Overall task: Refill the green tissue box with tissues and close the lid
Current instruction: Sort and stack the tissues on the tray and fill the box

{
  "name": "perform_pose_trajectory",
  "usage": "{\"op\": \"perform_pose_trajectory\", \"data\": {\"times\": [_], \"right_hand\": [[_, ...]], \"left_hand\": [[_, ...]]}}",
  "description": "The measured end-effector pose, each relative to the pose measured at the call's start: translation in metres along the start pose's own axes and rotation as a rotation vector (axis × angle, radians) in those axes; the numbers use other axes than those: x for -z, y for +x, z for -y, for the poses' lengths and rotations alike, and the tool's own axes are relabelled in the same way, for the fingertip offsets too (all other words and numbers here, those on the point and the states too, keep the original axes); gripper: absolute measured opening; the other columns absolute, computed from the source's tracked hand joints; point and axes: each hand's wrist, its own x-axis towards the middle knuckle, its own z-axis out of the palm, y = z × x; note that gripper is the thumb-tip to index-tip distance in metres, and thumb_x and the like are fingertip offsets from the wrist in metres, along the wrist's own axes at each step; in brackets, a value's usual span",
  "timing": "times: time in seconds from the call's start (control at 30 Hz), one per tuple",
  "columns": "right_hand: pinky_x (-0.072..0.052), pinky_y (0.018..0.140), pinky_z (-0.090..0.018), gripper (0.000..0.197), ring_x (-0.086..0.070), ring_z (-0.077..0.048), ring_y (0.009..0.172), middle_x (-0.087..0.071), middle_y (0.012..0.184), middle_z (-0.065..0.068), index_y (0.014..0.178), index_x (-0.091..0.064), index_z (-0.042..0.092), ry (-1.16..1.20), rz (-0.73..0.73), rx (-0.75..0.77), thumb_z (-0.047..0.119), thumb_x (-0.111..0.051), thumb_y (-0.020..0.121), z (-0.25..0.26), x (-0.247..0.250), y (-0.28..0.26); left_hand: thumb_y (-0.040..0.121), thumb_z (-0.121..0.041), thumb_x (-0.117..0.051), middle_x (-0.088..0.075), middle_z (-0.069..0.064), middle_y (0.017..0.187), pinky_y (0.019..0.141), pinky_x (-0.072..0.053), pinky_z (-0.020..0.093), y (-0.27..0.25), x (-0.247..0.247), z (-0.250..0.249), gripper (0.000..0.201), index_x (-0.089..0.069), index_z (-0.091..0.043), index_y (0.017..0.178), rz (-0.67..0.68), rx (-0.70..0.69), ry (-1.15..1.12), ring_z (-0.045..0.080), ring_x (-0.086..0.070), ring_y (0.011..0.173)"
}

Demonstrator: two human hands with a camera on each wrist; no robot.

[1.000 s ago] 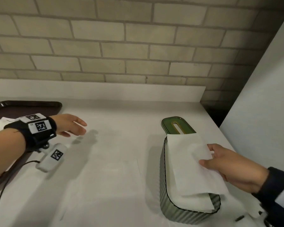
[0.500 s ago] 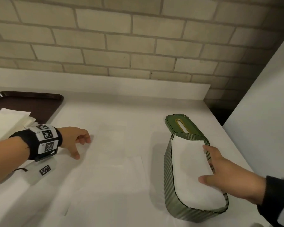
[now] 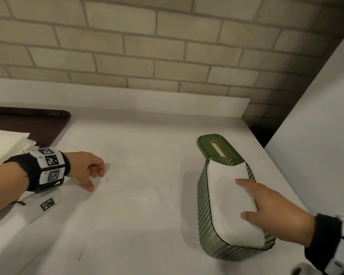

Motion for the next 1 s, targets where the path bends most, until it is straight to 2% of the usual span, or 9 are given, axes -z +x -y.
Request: {"op": "perform_pose_trajectory", "data": {"times": [0.13, 0.23, 0.33, 0.43, 0.57, 0.67, 0.83, 0.9, 1.0], "right_hand": [[-0.028, 0.101, -0.012, 0.074, -0.037, -0.008, 0.128, -0.026, 0.147, 0.004, 0.147, -0.018, 0.03, -0.156, -0.007, 0.042, 0.032, -0.062, 0.088, 0.009, 0.008, -0.001], [-0.034, 0.102, -0.016, 0.07, -0.042, -0.01, 0.126, -0.021, 0.148, 0.006, 0.145, -0.024, 0.03, -0.304, -0.111, 0.093, 0.039, -0.062, 0.087, 0.017, 0.026, -0.006], [-0.041, 0.1, -0.021, 0.068, -0.047, -0.009, 0.117, -0.034, 0.139, 0.009, 0.14, -0.036, 0.028, -0.359, -0.161, 0.113, 0.039, -0.068, 0.081, 0.017, 0.046, -0.003], [-0.04, 0.103, -0.024, 0.084, -0.044, -0.006, 0.118, -0.039, 0.138, 0.011, 0.142, -0.035, 0.028, -0.341, -0.062, 0.148, 0.044, -0.077, 0.071, 0.01, 0.053, 0.008], [-0.026, 0.114, -0.026, 0.118, -0.026, -0.014, 0.138, -0.023, 0.154, 0.003, 0.151, -0.008, 0.017, -0.442, 0.16, 0.142, 0.051, -0.08, 0.064, 0.007, 0.039, 0.024], [-0.034, 0.111, -0.033, 0.126, -0.032, -0.021, 0.136, -0.026, 0.152, -0.006, 0.149, -0.008, 0.012, -0.514, 0.224, 0.125, 0.05, -0.085, 0.056, 0.013, 0.029, 0.037], [-0.046, 0.101, -0.036, 0.11, -0.048, -0.024, 0.122, -0.04, 0.142, -0.006, 0.143, -0.028, 0.01, -0.573, 0.273, 0.111, 0.045, -0.086, 0.056, 0.022, 0.032, 0.047], [-0.044, 0.103, -0.035, 0.108, -0.048, -0.023, 0.122, -0.042, 0.142, -0.005, 0.144, -0.03, 0.009, -0.605, 0.324, 0.1, 0.048, -0.085, 0.058, 0.024, 0.034, 0.05], [-0.04, 0.107, -0.034, 0.109, -0.047, -0.023, 0.125, -0.043, 0.143, -0.003, 0.145, -0.029, 0.013, -0.624, 0.399, 0.076, 0.052, -0.083, 0.059, 0.025, 0.035, 0.055]], "left_hand": [[0.065, -0.029, -0.083, -0.057, -0.014, 0.087, 0.063, -0.041, 0.002, 0.0, 0.001, -0.001, 0.037, -0.056, -0.034, 0.089, 0.0, -0.009, 0.032, 0.0, -0.05, 0.072], [0.065, -0.034, -0.082, -0.056, -0.015, 0.094, 0.064, -0.04, 0.004, -0.007, 0.005, -0.007, 0.039, -0.053, -0.037, 0.09, -0.007, -0.025, 0.055, -0.001, -0.05, 0.078], [0.067, -0.047, -0.077, -0.055, -0.018, 0.098, 0.071, -0.038, 0.007, -0.02, 0.017, -0.033, 0.038, -0.048, -0.043, 0.09, -0.099, -0.1, 0.071, 0.0, -0.051, 0.086], [0.06, -0.07, -0.058, -0.057, -0.02, 0.095, 0.073, -0.042, 0.009, -0.041, 0.033, -0.086, 0.046, -0.053, -0.042, 0.096, -0.224, -0.234, -0.005, -0.003, -0.055, 0.087], [0.066, -0.076, -0.049, -0.057, -0.021, 0.103, 0.07, -0.039, 0.002, -0.052, 0.045, -0.163, 0.056, -0.057, -0.039, 0.107, -0.363, -0.476, -0.009, -0.004, -0.056, 0.091], [0.08, -0.059, -0.058, -0.058, -0.013, 0.116, 0.065, -0.037, 0.001, -0.044, 0.05, -0.218, 0.051, -0.057, -0.029, 0.122, -0.399, -0.624, 0.041, 0.003, -0.056, 0.1], [0.078, -0.049, -0.067, -0.066, 0.002, 0.104, 0.082, -0.048, 0.029, -0.022, 0.051, -0.286, 0.052, -0.062, -0.02, 0.122, -0.275, -0.638, 0.278, 0.017, -0.059, 0.096], [0.075, -0.049, -0.07, -0.067, 0.003, 0.091, 0.072, -0.051, 0.029, -0.011, 0.043, -0.297, 0.052, -0.065, -0.015, 0.114, -0.186, -0.583, 0.371, 0.019, -0.062, 0.086], [0.074, -0.045, -0.073, -0.061, 0.0, 0.08, 0.052, -0.04, 0.019, 0.001, 0.032, -0.308, 0.047, -0.066, -0.009, 0.103, -0.092, -0.537, 0.435, 0.016, -0.057, 0.074]]}}
